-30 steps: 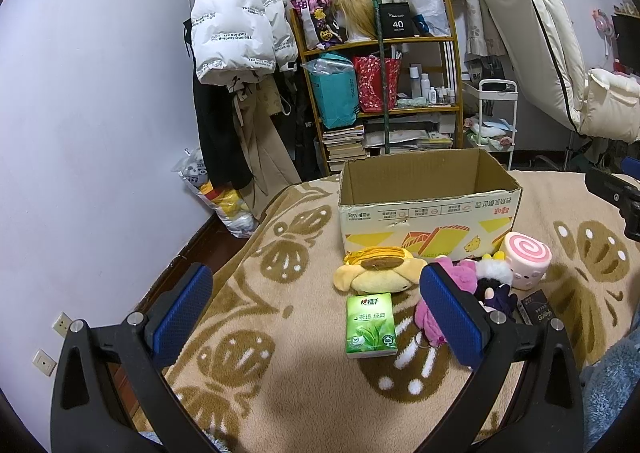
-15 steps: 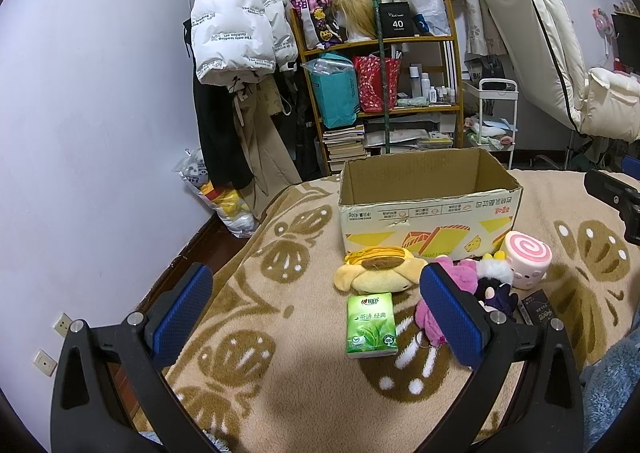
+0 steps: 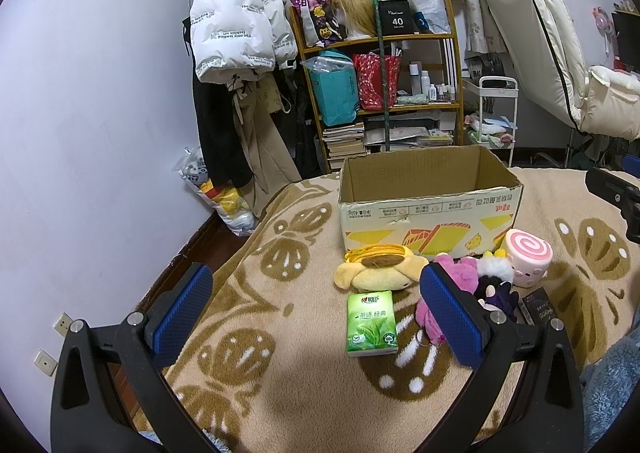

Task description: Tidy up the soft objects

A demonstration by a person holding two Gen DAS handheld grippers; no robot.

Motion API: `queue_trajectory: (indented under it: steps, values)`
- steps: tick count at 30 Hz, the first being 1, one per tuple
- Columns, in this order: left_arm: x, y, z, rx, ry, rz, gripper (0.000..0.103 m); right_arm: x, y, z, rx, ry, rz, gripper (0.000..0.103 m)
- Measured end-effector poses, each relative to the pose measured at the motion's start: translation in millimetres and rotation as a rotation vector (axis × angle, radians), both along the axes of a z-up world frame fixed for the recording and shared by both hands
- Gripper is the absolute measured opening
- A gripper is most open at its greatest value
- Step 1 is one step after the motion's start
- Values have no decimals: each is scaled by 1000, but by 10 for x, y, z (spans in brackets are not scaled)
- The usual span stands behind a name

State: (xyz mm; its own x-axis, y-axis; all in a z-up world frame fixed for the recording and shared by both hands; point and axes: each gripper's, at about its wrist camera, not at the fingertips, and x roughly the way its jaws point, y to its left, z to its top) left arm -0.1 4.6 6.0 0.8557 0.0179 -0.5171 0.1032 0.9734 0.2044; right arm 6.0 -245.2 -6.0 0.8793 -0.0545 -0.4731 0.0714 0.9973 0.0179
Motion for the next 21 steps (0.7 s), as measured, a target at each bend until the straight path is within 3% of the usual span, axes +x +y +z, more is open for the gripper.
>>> queue_trajectory:
  steps: [7, 14, 18, 21]
  values:
    - [44, -29, -73, 8, 24, -12, 102, 12, 43, -37, 3, 17, -6, 103]
    - [238, 20, -107, -44, 93, -3, 102, 106, 52, -150, 13, 113, -37, 103]
    - [393, 67, -126, -84, 137, 0, 102, 175, -25, -221, 79, 156, -40, 103]
    - [525, 35, -153, -62, 158, -11, 102, 238, -31, -257, 72, 185, -42, 103]
